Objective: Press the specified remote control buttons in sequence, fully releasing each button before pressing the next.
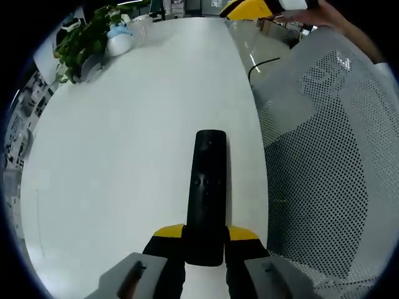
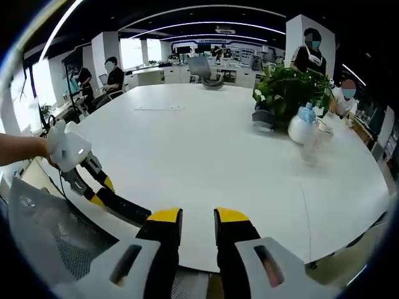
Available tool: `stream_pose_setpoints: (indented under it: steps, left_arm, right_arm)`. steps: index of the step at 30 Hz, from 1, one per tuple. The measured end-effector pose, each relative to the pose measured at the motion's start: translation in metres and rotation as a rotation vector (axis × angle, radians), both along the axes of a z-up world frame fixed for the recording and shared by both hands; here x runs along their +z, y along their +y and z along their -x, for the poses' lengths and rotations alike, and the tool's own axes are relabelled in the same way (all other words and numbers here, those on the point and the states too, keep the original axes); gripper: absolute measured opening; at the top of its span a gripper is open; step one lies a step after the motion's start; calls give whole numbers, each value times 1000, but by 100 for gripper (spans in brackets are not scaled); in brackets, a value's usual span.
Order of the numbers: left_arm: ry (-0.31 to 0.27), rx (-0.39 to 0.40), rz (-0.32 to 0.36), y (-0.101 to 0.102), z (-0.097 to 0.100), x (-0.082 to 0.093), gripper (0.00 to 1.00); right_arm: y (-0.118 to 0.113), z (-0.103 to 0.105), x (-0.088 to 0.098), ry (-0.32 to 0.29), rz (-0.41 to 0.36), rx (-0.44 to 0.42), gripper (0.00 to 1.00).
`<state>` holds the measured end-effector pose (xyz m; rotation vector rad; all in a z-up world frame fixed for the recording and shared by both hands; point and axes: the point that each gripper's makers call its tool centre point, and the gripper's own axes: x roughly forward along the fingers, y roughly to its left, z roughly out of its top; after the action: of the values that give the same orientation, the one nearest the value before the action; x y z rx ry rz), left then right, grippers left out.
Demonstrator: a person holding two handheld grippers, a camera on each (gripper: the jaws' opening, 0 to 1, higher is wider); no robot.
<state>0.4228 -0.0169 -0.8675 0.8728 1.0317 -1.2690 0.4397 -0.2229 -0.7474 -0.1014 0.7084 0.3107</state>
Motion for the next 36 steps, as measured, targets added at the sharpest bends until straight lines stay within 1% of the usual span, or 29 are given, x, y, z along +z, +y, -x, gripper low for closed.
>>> stream_pose_setpoints:
  steps: [12,16,20,23,26,36]
  left_arm:
    - [0,11,15,-5,13,-3,22]
    - [9,20,20,-6,18,-4,22]
    - [7,27,19,-5,22,-6,22]
    - [-5,23,19,-4,25,-8,22]
    - [-19,8,11,-4,25,-8,22]
    - [-23,13,14,-5,28,-9,23]
  right_arm:
    - [1,1,-1,2,6,8,19]
    - [1,1,0,1,5,11,19]
    - [2,1,0,-1,4,12,19]
    - [2,1,0,-2,2,13,18]
    - [2,2,0,-2,0,14,18]
    - [1,2,0,0,-7,7,18]
